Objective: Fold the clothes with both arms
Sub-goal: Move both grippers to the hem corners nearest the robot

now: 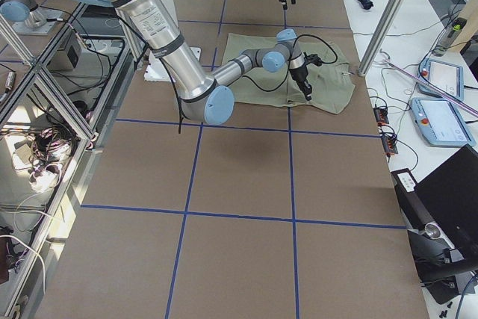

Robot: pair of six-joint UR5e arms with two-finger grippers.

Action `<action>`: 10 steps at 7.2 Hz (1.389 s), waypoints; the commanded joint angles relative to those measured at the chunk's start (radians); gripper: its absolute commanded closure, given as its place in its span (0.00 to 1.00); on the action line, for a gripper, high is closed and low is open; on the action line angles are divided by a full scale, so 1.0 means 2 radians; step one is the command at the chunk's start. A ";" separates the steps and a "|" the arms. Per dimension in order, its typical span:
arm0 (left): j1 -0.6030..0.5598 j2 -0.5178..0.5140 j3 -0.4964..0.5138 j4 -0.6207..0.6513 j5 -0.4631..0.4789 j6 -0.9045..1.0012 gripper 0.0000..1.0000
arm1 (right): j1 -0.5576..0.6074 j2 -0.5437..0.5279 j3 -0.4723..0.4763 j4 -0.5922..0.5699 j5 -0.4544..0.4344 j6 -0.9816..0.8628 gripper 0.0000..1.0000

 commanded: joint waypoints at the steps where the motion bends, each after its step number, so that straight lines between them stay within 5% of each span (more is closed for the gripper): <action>1: 0.000 -0.001 -0.005 0.001 0.002 -0.041 0.00 | 0.002 -0.014 0.034 0.036 0.069 0.062 0.00; 3: 0.005 0.006 -0.029 0.001 0.008 -0.110 0.00 | -0.002 -0.079 0.150 0.032 0.112 0.180 0.00; 5: 0.064 0.089 -0.128 -0.004 0.057 -0.222 0.00 | -0.035 -0.173 0.279 0.032 0.137 0.263 0.00; 7: 0.130 0.151 -0.194 -0.017 0.118 -0.322 0.02 | -0.110 -0.254 0.379 0.035 0.073 0.378 0.00; 10: 0.277 0.222 -0.188 -0.098 0.272 -0.520 0.31 | -0.241 -0.303 0.417 0.037 -0.074 0.568 0.03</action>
